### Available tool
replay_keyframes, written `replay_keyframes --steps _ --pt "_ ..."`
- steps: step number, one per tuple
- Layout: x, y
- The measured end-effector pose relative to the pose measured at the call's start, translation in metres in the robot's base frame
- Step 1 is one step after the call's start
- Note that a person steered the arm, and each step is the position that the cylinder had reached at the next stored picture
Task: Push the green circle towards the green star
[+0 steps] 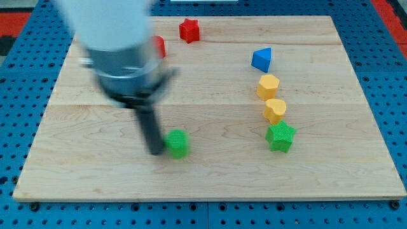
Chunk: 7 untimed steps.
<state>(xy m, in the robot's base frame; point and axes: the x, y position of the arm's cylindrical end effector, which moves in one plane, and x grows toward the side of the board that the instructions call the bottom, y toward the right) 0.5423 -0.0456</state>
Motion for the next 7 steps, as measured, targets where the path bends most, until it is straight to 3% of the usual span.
replay_keyframes --steps 1,2,3,5,6,7 --pt "0.011 0.069" --pt "-0.001 0.007" --pt "-0.038 0.041" --pt "0.012 0.091" --pt "0.014 0.072" --pt "-0.029 0.082"
